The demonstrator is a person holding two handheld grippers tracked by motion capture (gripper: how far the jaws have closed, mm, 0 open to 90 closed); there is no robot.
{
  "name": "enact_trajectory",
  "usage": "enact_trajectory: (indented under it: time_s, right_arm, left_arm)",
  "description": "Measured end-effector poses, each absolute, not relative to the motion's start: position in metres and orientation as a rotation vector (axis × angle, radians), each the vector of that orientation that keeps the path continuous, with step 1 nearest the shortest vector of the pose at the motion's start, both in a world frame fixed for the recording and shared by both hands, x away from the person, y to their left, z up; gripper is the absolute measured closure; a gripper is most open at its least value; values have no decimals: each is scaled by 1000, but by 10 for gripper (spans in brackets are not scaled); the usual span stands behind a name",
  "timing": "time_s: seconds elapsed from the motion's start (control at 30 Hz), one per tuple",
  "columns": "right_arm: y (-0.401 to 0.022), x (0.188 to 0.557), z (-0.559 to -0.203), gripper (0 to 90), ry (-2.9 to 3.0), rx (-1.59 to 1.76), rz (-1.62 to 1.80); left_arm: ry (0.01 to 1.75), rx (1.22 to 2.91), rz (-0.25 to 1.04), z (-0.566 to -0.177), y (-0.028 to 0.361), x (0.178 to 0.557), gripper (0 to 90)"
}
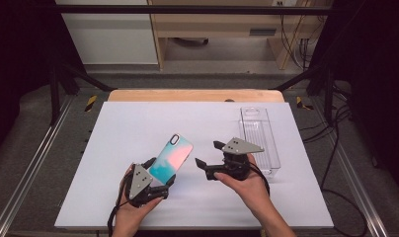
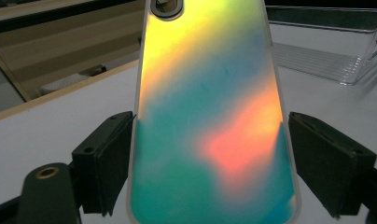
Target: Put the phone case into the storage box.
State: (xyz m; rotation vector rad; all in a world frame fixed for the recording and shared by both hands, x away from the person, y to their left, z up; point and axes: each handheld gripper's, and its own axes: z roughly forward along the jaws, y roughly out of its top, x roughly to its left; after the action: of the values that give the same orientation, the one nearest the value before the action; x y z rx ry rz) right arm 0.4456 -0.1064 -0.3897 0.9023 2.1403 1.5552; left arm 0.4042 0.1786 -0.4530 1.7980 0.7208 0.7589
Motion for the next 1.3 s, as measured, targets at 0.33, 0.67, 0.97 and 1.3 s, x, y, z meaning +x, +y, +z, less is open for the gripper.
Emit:
enact_trajectory:
  time_s: [0.33, 0.67, 0.97, 1.3]
  right_arm:
    - [-92, 450, -389, 213, 2191, 917, 1607]
    - [-79, 454, -394, 273, 2235, 929, 1655]
    - [-74, 462, -400, 373, 2271, 963, 1716]
    - [-78, 471, -401, 530, 2277, 1030, 1833]
  left_arm:
    - [691, 1798, 790, -451, 176, 402, 167]
    - [677, 1786, 795, -449, 174, 399, 168]
    - [653, 1781, 807, -446, 174, 396, 168]
    - [630, 1787, 813, -446, 171, 394, 167]
